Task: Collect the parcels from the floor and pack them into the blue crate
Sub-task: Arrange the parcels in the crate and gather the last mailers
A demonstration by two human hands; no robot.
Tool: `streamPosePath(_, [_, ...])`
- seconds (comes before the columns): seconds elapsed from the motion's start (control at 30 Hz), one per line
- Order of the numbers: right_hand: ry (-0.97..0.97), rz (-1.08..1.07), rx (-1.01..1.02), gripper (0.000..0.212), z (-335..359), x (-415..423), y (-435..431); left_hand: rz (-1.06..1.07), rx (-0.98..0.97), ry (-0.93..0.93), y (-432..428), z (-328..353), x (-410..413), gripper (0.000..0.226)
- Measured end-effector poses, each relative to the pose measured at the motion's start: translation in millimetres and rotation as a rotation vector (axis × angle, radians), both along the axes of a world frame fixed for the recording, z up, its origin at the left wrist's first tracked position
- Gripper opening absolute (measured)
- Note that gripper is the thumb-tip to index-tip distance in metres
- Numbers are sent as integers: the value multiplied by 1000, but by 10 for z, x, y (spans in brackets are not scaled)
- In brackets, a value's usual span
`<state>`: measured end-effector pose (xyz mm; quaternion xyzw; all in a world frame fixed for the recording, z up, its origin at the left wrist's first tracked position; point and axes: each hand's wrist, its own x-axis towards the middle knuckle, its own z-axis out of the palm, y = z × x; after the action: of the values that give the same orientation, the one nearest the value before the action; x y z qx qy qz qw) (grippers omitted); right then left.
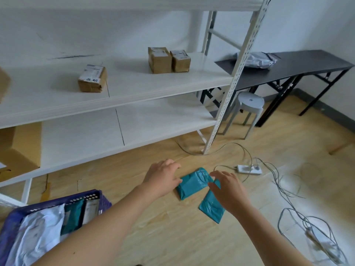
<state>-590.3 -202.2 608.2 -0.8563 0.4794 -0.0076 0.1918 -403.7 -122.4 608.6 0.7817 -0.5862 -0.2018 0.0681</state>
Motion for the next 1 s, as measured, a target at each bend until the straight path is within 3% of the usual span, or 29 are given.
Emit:
streamPosePath(0.43, [41,-1,13,36,-415,-646,-2073,46,96,19,-1966,-460,-444,51])
streamPosePath(0.73, [125,20,130,38,-846,-935,-3464,133,208,64,-3189,-848,-601,52])
streamPosePath(1.0, [222,184,247,41,-1563,-1128,-4477,342,288,129,-3816,-1477,-951,51])
